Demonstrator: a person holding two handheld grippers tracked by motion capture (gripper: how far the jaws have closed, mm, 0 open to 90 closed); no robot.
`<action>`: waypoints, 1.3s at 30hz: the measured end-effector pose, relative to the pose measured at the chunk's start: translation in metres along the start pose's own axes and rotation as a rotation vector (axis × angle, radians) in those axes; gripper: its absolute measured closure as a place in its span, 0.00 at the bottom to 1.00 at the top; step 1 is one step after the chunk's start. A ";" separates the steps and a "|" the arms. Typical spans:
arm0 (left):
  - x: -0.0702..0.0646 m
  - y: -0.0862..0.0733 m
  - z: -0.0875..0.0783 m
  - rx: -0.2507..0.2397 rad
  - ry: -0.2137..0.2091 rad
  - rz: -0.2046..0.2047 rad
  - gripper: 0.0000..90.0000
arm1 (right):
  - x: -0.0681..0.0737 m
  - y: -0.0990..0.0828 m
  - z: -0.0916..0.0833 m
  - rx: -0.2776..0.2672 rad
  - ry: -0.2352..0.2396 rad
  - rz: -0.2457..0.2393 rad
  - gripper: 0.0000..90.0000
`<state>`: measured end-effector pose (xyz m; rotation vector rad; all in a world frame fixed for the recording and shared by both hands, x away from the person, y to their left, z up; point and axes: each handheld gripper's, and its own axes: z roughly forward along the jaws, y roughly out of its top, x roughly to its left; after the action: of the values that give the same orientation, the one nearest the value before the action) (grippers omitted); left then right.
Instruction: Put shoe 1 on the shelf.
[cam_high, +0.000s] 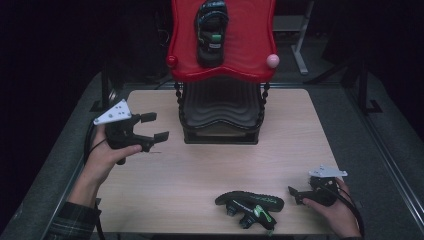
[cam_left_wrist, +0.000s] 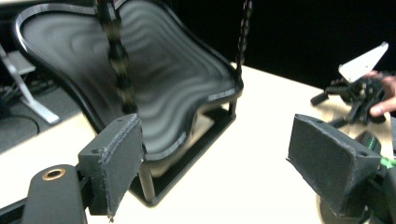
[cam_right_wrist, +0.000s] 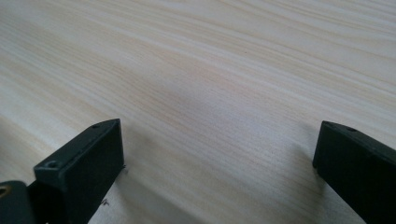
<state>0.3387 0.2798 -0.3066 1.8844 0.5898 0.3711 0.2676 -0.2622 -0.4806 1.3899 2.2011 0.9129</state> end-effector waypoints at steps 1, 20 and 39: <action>-0.001 -0.006 0.001 0.004 0.000 -0.007 0.19 | 0.000 0.000 0.000 0.000 -0.003 0.005 0.01; -0.021 -0.095 0.021 0.212 0.036 -0.049 0.19 | 0.000 0.001 0.001 0.000 -0.008 0.010 0.01; -0.022 -0.152 0.044 0.433 0.106 -0.053 0.19 | -0.001 0.007 -0.009 0.037 0.020 0.019 0.38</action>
<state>0.3087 0.2795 -0.4634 2.2658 0.8419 0.3273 0.2670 -0.2640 -0.4690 1.4271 2.2336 0.9005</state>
